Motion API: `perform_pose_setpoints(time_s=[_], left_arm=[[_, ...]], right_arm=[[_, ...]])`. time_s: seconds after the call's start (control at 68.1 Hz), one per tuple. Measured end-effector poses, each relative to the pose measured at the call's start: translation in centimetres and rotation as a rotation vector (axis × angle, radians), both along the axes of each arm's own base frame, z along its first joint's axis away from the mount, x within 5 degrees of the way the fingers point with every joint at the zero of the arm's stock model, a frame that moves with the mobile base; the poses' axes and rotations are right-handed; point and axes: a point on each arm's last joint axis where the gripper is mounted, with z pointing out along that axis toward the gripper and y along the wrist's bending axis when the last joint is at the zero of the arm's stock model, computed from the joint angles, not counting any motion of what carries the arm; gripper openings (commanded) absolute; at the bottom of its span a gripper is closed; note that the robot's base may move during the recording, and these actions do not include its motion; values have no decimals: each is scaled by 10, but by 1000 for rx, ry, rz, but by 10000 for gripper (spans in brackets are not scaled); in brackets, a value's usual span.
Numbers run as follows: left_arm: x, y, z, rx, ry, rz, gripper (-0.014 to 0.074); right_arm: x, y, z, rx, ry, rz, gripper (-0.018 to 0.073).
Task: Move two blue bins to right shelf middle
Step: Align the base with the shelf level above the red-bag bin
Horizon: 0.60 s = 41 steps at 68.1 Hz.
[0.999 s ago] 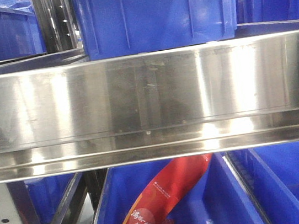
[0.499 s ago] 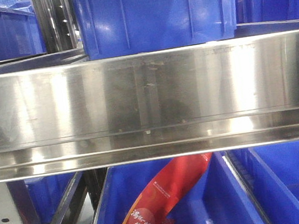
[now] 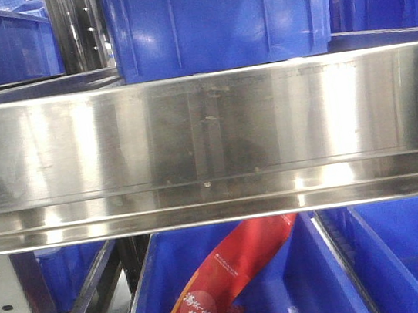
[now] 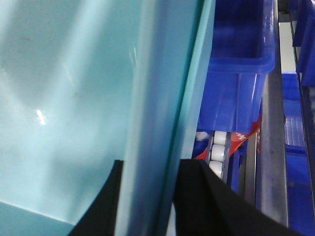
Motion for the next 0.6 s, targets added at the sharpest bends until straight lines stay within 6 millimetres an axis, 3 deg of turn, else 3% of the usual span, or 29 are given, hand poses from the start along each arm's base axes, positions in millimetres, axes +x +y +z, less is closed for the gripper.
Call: perform_pose_setpoints(time_s=[0.206,0.323,0.602], left_arm=[[-3,-1,-5,12,58,-15,-111],[-4,-5,-14,51,138,-36,-111],[15,-28,-65,173,286,-70,-111]], right_arm=[[-3,0,-5,-22,57,9,-154],[-3,0,-19,-56,139,17,-154],[3,-3,-66,-161,281,-4,-154]])
